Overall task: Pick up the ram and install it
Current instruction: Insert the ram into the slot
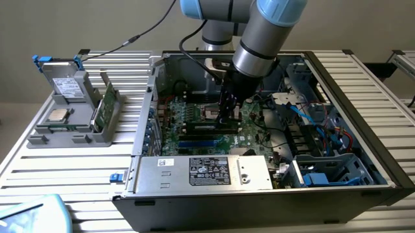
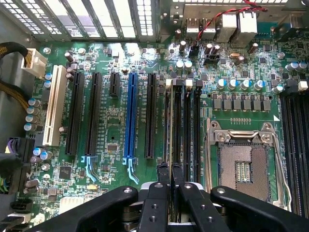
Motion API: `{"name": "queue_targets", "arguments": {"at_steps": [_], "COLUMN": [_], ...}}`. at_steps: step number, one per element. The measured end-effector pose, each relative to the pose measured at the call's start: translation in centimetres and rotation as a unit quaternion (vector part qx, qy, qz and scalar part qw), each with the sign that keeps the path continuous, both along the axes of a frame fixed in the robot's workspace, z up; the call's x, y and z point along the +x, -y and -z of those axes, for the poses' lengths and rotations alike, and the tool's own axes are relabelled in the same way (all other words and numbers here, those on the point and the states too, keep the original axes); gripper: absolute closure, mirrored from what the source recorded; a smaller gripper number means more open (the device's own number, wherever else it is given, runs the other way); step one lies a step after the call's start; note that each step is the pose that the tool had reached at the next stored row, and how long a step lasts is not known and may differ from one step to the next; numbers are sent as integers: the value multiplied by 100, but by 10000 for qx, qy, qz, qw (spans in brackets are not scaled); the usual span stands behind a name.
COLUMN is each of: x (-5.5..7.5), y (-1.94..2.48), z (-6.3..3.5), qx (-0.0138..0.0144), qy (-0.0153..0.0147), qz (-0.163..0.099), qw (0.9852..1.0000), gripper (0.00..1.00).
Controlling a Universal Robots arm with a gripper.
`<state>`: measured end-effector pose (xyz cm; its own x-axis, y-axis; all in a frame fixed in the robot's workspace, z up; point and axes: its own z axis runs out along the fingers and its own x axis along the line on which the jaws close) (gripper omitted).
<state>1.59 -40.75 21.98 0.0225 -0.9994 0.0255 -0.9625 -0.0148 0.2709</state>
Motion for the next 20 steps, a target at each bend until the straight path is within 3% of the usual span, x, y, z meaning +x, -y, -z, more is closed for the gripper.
{"name": "queue_targets", "arguments": {"at_steps": [20], "x": [13], "y": [-4], "z": [8], "qx": [0], "qy": [-6], "qz": [-4], "qw": [10000], "gripper": [86]}}
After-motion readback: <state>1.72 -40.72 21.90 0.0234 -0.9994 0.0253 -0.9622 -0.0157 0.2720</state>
